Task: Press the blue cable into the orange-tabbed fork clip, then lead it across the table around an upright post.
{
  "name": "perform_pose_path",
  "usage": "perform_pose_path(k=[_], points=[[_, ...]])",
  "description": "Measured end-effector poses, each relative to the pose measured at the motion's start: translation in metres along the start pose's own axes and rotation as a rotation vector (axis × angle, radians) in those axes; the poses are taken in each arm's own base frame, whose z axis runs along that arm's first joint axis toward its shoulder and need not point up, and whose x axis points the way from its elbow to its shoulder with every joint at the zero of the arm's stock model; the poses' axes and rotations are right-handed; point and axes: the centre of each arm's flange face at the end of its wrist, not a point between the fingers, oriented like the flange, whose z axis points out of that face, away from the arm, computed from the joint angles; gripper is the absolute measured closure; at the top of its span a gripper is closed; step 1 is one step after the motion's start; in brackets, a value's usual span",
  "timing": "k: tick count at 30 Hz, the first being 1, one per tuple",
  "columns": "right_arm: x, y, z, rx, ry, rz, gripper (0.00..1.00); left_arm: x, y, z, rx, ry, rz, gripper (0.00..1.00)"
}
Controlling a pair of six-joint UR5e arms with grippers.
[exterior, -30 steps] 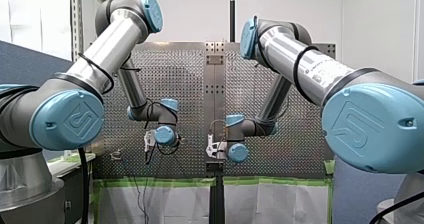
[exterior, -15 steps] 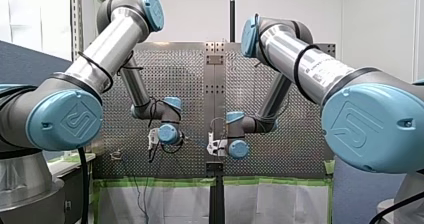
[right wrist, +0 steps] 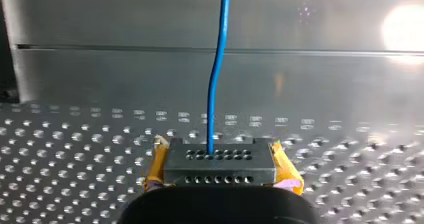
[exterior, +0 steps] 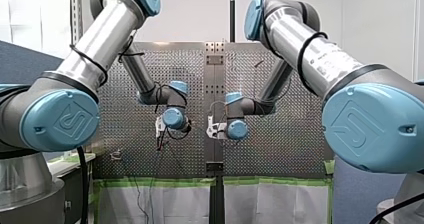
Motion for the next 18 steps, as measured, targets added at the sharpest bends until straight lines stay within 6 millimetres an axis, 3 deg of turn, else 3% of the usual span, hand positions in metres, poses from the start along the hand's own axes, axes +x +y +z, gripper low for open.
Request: perform_pose_path(k=[18], points=[[0.097, -0.003, -0.024, 0.011, 0.018, 0.012, 1.0, -0.077, -0.006, -0.039, -0.005, -0.006, -0.033, 1.0]])
